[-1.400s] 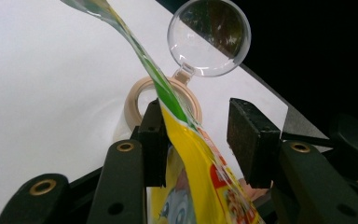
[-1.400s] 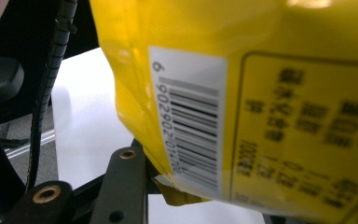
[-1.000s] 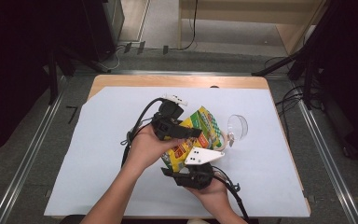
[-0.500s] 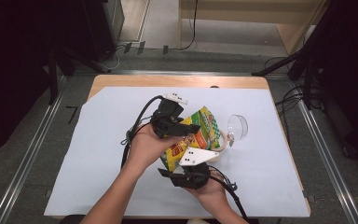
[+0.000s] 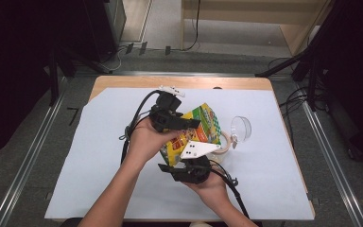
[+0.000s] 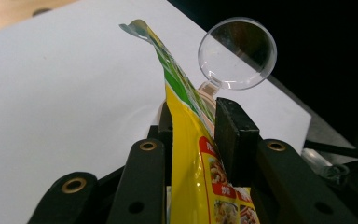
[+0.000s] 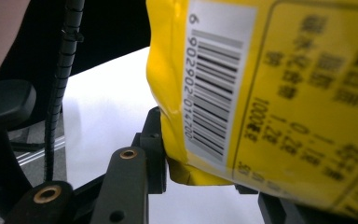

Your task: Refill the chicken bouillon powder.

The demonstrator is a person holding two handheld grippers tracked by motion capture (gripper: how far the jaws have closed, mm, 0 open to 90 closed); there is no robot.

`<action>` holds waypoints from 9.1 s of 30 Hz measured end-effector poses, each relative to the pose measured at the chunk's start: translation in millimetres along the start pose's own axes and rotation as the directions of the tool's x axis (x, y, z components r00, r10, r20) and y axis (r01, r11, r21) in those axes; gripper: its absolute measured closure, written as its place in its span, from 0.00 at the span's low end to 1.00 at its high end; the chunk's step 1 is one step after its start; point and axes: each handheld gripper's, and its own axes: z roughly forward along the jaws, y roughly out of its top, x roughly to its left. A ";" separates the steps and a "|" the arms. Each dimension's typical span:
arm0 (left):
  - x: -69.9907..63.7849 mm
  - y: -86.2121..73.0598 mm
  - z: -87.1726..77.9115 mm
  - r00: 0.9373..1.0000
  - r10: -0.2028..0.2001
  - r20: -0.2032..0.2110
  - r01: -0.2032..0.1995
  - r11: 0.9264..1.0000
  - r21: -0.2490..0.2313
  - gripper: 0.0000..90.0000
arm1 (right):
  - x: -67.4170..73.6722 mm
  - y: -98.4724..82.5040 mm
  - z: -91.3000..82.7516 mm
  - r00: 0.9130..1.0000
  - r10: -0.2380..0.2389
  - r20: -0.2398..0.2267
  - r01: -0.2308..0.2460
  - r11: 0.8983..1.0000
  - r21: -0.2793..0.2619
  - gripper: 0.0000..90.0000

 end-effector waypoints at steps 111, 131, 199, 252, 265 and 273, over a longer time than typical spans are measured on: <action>-16.1 15.0 2.5 0.999 0.052 0.005 -0.052 0.998 -0.019 0.80 | -7.5 8.8 -3.3 0.999 0.040 -0.028 -0.040 0.999 0.007 0.76; -10.2 14.4 4.7 0.999 0.048 0.003 -0.048 0.999 -0.022 0.80 | -11.8 10.0 -0.7 0.998 0.047 -0.042 -0.046 0.999 0.029 0.76; -7.6 10.6 3.5 0.999 0.034 0.007 -0.033 0.999 -0.041 0.79 | -7.9 8.6 -2.9 0.999 0.029 -0.024 -0.028 0.999 0.034 0.75; -0.9 19.8 7.4 1.000 0.023 0.011 -0.023 1.000 -0.019 0.79 | -12.3 13.5 -2.2 1.000 0.021 -0.004 -0.021 0.999 0.041 0.76; -1.7 18.2 7.3 1.000 0.029 0.007 -0.029 0.999 -0.022 0.84 | -12.3 8.6 -2.6 0.999 0.033 -0.021 -0.033 0.999 0.003 0.76; -7.8 16.2 4.1 0.998 0.054 -0.020 -0.054 0.998 -0.025 0.86 | -11.3 8.2 -1.1 0.999 0.038 -0.016 -0.037 0.999 0.008 0.76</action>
